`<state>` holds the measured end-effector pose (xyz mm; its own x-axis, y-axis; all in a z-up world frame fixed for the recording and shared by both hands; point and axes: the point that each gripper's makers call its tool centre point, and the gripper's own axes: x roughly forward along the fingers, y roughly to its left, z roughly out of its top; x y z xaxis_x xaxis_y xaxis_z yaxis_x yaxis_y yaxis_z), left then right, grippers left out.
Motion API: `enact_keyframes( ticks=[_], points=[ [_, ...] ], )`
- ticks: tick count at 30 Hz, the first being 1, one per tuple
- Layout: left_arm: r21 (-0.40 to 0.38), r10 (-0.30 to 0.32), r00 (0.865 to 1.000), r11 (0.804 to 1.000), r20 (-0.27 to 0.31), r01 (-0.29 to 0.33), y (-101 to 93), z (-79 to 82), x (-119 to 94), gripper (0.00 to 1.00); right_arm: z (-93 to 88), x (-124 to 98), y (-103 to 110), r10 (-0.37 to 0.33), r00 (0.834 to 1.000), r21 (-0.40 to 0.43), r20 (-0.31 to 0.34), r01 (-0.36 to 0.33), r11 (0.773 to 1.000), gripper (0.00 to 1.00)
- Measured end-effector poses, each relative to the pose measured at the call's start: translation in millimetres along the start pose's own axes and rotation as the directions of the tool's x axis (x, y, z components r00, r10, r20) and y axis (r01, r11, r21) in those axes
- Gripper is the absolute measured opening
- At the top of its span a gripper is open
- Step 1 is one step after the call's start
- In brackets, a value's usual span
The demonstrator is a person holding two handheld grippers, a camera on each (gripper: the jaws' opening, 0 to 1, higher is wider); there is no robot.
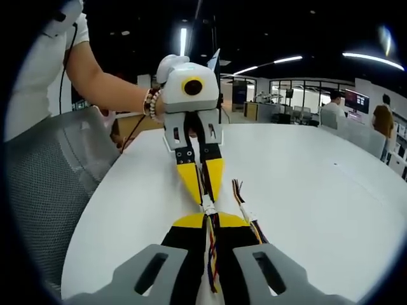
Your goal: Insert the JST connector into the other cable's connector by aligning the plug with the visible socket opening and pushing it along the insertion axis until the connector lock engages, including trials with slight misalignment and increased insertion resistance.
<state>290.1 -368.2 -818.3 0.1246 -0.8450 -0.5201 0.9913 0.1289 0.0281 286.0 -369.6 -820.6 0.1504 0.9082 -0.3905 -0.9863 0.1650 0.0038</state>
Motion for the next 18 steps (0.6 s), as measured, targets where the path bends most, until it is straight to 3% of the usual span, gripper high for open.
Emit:
enact_keyframes(
  ticks=[6,18],
  points=[
    [0.004,0.001,0.999,1.0,-0.034,-0.001,9.3,-5.9,10,0.0,-10.2,4,-10,-0.007,1.0,-0.009,-0.023,0.007,1.0,0.02],
    [-0.044,0.002,0.999,0.999,-0.041,-0.004,22.4,-19.0,17,0.0,-21.2,12,-21,-0.011,1.0,0.005,-0.027,0.011,1.0,0.02]
  ],
)
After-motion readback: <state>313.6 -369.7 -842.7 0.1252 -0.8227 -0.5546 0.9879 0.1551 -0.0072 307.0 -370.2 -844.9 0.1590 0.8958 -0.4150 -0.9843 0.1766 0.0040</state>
